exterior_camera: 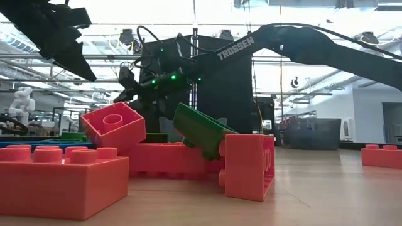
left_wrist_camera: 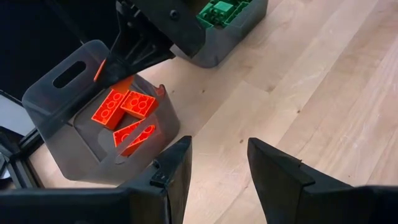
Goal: Sort blocks
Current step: Put the orange game piece into the left black bin
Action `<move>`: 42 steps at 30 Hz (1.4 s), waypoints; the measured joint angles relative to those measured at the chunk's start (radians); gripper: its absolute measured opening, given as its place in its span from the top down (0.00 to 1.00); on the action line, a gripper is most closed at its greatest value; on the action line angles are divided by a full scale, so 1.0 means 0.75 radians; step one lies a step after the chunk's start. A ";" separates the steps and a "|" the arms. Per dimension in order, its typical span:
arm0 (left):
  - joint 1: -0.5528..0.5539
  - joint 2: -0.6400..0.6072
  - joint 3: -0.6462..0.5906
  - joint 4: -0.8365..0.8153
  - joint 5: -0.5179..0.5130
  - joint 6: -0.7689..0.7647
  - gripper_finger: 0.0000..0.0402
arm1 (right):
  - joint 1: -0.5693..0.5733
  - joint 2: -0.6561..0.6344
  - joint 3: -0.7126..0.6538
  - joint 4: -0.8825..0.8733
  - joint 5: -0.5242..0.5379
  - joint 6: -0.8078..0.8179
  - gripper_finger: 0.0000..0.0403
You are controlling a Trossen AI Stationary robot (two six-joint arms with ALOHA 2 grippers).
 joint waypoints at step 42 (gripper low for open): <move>0.000 0.002 0.000 0.000 -0.021 -0.001 0.60 | 0.560 -1.551 -0.482 -2.264 0.421 0.086 0.82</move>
